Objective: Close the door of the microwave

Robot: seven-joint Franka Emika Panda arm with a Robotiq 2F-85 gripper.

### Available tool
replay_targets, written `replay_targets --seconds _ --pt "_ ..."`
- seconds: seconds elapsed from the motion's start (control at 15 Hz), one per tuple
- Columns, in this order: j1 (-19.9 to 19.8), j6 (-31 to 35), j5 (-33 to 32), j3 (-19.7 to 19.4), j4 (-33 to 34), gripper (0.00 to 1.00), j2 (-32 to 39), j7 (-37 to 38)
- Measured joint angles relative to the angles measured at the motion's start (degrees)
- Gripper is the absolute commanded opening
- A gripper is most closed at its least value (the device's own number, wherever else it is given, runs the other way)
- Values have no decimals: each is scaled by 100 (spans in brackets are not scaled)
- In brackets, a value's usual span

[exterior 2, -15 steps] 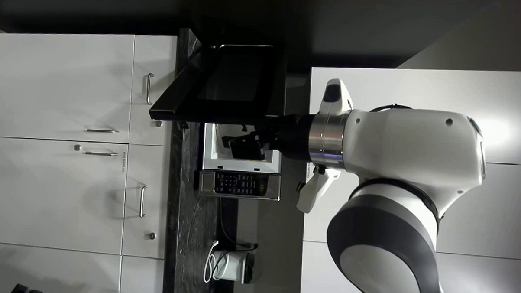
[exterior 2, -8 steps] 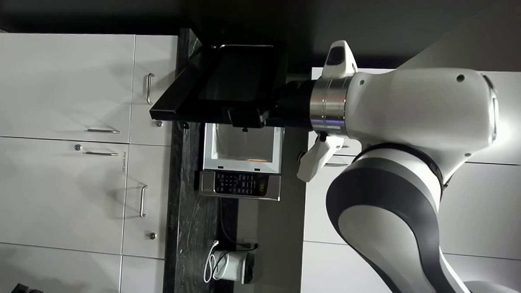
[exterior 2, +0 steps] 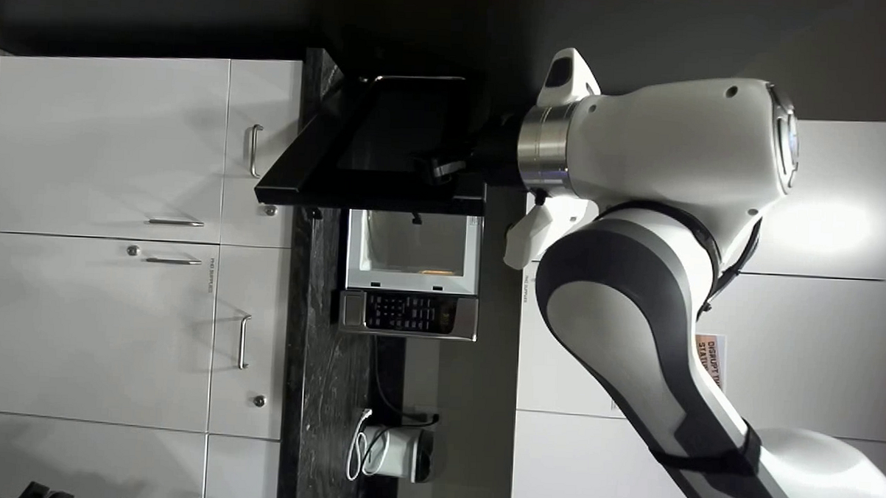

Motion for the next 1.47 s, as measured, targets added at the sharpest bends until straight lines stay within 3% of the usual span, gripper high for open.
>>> replay_targets --seconds 0.4,0.87,1.47 --pt "2 -381 -298 -250 308 0 265 258" --pt "152 -1918 -306 -272 491 0 329 1278" --pt "-206 -1692 -402 -608 505 0 310 1557"
